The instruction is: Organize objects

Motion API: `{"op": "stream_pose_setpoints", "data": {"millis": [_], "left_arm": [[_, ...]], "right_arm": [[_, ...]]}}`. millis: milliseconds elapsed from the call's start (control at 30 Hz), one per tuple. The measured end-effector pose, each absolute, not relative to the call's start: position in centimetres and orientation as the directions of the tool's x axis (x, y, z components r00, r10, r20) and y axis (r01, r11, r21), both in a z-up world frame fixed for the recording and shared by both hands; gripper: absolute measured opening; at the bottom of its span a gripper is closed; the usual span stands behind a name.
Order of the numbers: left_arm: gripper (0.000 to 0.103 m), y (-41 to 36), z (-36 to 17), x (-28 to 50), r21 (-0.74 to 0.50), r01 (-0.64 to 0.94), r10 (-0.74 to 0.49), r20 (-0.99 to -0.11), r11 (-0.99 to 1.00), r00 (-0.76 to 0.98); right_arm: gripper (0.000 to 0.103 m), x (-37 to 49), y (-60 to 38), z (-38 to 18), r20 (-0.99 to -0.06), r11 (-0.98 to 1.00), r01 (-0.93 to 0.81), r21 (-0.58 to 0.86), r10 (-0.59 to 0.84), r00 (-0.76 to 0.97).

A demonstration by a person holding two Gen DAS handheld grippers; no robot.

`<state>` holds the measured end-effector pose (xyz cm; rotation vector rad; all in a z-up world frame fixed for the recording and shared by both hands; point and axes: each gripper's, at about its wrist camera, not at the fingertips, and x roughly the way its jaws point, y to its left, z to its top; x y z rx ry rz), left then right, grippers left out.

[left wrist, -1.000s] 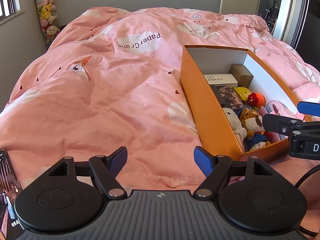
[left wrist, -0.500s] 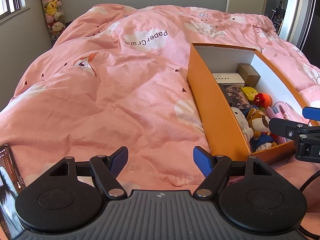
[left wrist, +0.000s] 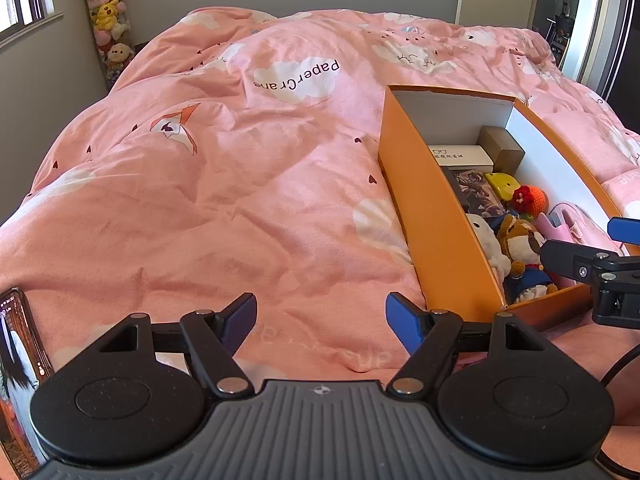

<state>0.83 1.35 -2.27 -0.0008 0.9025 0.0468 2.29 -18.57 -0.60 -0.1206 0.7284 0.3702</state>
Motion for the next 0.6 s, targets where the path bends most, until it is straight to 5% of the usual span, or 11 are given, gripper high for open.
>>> {"op": "stream_pose_setpoints", "data": {"millis": [600], "left_arm": [[0.086, 1.51, -2.25, 0.81, 0.024, -0.045, 0.047, -0.785, 0.999, 0.618]], "right_arm": [[0.097, 2.35, -18.61, -0.61, -0.671, 0.928, -0.372, 0.021, 0.289, 0.683]]}}
